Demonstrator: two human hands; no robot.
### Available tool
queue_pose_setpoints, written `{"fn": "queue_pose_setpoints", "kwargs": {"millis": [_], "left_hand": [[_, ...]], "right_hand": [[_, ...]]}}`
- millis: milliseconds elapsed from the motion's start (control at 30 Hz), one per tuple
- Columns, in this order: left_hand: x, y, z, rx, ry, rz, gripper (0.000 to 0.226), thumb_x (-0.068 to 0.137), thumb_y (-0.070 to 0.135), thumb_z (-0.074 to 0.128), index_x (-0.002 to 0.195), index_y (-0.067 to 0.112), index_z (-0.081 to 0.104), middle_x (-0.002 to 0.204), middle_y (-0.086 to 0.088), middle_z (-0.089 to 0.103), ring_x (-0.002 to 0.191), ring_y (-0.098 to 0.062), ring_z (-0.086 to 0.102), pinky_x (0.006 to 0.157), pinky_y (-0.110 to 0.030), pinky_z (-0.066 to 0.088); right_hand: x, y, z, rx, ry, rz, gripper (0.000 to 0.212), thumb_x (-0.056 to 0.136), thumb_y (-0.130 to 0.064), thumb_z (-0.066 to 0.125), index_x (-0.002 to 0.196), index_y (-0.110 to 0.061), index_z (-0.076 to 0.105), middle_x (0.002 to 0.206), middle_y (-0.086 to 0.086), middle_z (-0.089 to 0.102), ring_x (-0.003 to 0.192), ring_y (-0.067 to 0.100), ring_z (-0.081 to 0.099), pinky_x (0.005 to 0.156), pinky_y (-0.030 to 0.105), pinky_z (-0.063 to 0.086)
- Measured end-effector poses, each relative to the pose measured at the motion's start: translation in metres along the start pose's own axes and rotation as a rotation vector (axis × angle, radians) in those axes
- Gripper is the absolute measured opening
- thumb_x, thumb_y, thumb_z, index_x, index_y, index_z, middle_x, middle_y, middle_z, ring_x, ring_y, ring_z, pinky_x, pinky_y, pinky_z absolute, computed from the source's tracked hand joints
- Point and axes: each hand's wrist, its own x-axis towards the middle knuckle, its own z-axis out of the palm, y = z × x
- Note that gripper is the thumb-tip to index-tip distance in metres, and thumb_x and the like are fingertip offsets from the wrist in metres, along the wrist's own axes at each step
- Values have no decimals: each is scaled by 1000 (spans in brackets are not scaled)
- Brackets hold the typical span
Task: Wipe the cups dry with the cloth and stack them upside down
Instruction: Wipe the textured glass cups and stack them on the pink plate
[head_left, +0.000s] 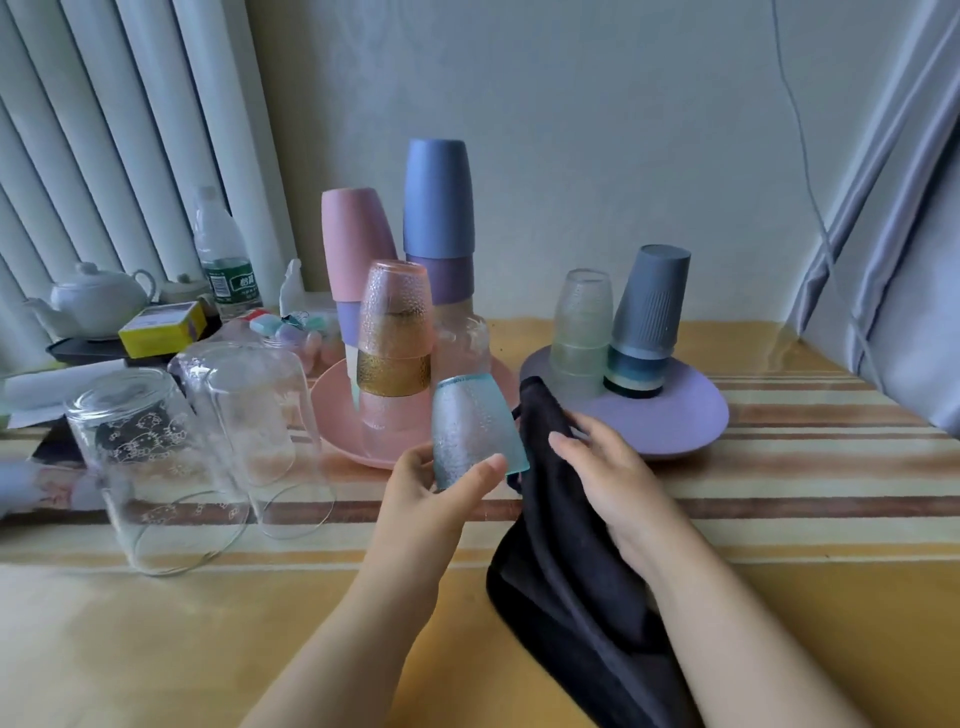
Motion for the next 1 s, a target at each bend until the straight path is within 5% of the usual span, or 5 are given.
{"fn": "queue_pose_setpoints", "kwargs": {"millis": [367,500,633,800,1000], "left_hand": [[-3,4,7,-127,-5,-109,40,79,31,77,107,19,50,106,-8,67,77,-11,73,73,-26,54],[-2,4,5,-149,12,-101,49,71,40,78,106,22,50,108,-6,65,92,-16,71,80,-31,55],[-2,6,4,-102,29,-67,63,54,52,73,106,23,52,109,-2,65,96,-15,68,93,-43,53],[-1,8,3,-114,37,10,70,46,54,74,108,25,58,105,4,68,98,-11,66,95,-40,52],[5,3,1,-106,-6,82,49,61,37,74,108,26,61,99,6,72,82,-1,68,67,-13,48]], "right_hand": [[-25,-36,-16,-934,-75,221,81,67,-61,68,131,-25,34,124,-5,35,112,12,44,85,27,42],[-50,-39,1,-1052,98,-34,62,61,-61,69,98,-24,36,102,-8,37,98,13,44,64,21,33],[-66,-41,9,-1241,-84,-10,35,72,-48,65,84,-18,52,81,-8,53,67,12,50,53,25,35],[-43,-42,-7,-722,-130,-85,28,84,-39,63,75,-12,61,63,-7,54,60,6,47,61,26,36],[-19,-37,-1,539,-295,74,48,86,-35,57,122,-3,55,125,25,58,116,39,55,102,51,40]]}}
